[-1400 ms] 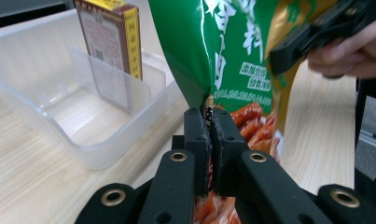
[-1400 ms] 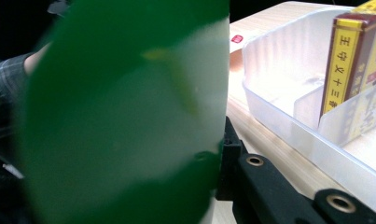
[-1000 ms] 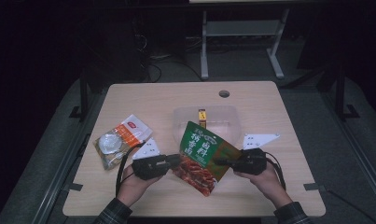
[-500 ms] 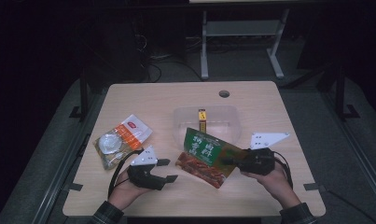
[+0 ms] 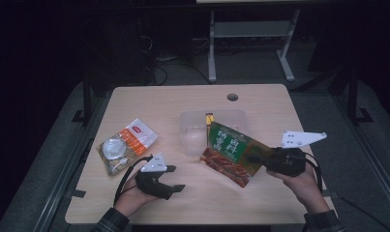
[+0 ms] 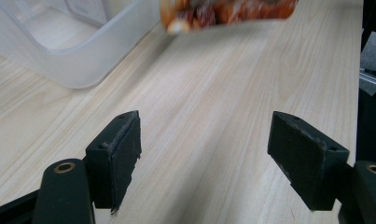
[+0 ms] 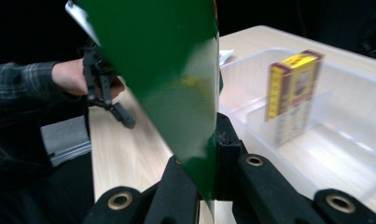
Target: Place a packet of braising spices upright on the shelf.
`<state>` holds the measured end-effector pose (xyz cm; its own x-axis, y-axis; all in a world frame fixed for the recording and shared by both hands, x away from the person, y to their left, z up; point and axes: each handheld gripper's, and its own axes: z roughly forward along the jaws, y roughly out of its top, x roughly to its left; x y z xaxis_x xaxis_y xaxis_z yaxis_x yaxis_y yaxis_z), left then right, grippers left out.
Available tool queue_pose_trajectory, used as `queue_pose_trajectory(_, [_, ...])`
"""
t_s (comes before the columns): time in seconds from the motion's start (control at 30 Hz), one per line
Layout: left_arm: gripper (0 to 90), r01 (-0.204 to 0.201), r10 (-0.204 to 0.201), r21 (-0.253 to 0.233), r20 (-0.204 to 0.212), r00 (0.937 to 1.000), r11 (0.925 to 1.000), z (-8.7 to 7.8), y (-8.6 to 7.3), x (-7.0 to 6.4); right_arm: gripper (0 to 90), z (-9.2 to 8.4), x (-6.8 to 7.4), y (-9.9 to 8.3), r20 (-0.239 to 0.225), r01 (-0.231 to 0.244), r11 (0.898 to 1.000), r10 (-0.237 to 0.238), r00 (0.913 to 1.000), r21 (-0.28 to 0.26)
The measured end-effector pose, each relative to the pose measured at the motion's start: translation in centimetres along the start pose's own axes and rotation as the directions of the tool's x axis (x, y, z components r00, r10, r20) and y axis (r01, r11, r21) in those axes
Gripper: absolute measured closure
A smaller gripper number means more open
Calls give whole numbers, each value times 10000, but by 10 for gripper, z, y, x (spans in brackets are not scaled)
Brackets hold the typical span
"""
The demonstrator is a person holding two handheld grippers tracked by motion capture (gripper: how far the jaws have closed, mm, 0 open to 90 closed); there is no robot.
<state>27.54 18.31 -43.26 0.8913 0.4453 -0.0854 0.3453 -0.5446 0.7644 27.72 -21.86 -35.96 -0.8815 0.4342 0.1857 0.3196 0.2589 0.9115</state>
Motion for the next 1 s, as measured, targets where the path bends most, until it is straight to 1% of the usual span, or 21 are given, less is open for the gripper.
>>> queue_pose_trajectory(0.07, [252,23,-23,25,-9,10000,10000,1,0,0,899,-7,-3,2,164,-54,9999,56,9999,-125])
queue_pose_trajectory(0.17, [251,-52,52,44,-21,10000,10000,2,0,1,899,-17,-6,6,428,-63,9994,77,9991,-328])
queue_pose_trajectory(0.3, [252,-36,36,75,0,10000,10000,3,0,1,899,-26,-10,9,801,-125,9988,163,9967,-478])
queue_pose_trajectory(0.47, [251,39,-39,53,23,10000,10000,4,-1,1,899,-33,-17,13,1342,-223,9979,303,9905,-606])
queue_pose_trajectory(0.53, [251,49,-49,71,12,10000,10000,5,-1,1,899,-35,-21,13,1539,-345,9972,444,9871,-667])
queue_pose_trajectory(0.63, [251,38,-38,106,23,10000,9999,6,-1,1,899,-35,-27,14,1653,-490,9959,612,9844,-766])
queue_pose_trajectory(0.73, [251,29,-29,108,-16,10000,9999,6,-2,2,899,-33,-32,17,1799,-539,9951,681,9813,-826])
queue_pose_trajectory(0.83, [251,50,-49,102,-34,10000,9999,6,-2,2,899,-29,-35,23,1991,-474,9957,624,9780,-792])
queue_pose_trajectory(1.0, [251,25,-25,124,-39,10000,9999,6,-2,3,899,-23,-41,31,2177,-369,9956,550,9745,-864])
